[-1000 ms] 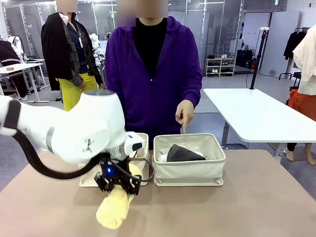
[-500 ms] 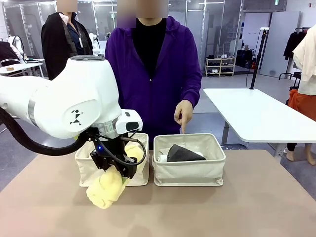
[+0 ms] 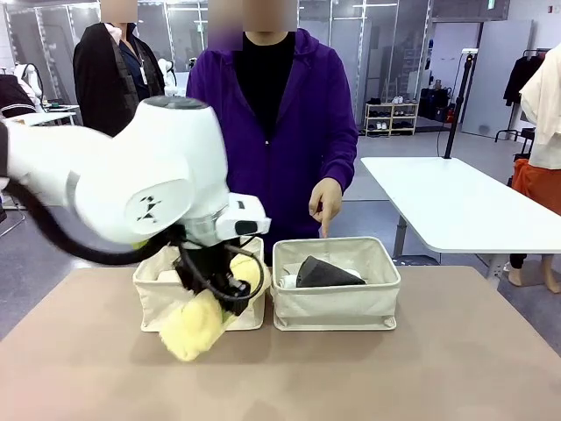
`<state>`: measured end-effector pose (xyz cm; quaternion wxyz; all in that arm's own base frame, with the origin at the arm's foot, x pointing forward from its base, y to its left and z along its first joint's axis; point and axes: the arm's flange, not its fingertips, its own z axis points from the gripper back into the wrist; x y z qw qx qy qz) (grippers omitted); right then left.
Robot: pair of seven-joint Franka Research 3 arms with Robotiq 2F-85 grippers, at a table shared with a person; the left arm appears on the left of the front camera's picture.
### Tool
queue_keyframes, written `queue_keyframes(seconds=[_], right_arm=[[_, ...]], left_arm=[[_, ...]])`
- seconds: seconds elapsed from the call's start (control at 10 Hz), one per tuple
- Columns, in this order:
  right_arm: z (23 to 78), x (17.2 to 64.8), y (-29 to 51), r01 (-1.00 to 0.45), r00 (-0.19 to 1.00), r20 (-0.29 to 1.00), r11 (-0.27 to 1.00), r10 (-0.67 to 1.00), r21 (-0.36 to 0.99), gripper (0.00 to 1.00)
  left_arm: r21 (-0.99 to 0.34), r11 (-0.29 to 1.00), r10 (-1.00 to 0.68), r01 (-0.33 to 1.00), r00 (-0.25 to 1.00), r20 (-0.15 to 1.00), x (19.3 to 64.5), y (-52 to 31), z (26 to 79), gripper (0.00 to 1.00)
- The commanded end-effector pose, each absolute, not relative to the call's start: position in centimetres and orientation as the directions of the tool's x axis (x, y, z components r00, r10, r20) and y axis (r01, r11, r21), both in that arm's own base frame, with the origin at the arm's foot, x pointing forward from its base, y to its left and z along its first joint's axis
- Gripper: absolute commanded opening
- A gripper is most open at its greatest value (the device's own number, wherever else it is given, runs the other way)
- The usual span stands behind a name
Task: Divide the towels into two baskets.
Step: Pick up one hotel-folded towel from the bottom of the table and place it in the Fabric basket indicated by the person.
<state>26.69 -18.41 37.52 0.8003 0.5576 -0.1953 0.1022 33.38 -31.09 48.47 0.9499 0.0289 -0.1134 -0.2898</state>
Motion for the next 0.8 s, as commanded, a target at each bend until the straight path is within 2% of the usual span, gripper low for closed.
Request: queue_keyframes(seconds=[0.0,0.2,0.3,0.4,0.7], right_arm=[[37.9,26.6,-18.5,-0.389,0.898,0.435,0.347,-0.065,0.853,1.0],[37.9,26.6,-18.5,-0.389,0.898,0.435,0.347,-0.065,0.853,1.0],[37.9,26.6,-18.5,-0.389,0.898,0.435,0.347,-0.065,0.853,1.0],[37.9,26.6,-18.5,-0.389,0.898,0.435,0.347,-0.065,0.853,1.0],[37.9,26.6,-18.5,-0.389,0.898,0.435,0.347,-0.065,0.853,1.0]], left_arm=[[0.275,0.637,-0.77,0.72,0.607,0.196,38.0,-35.4,51.9,0.38],[0.408,0.325,-0.946,0.853,0.291,0.145,42.0,-40.9,54.7,0.38],[0.493,0.158,-0.987,0.856,0.124,0.101,43.9,-43.8,55.5,0.38],[0.546,0.056,-0.998,0.836,0.044,0.035,45.9,-46.2,55.7,0.38],[0.512,-0.082,-0.995,0.855,-0.099,0.006,51.6,-51.7,54.6,0.38]])
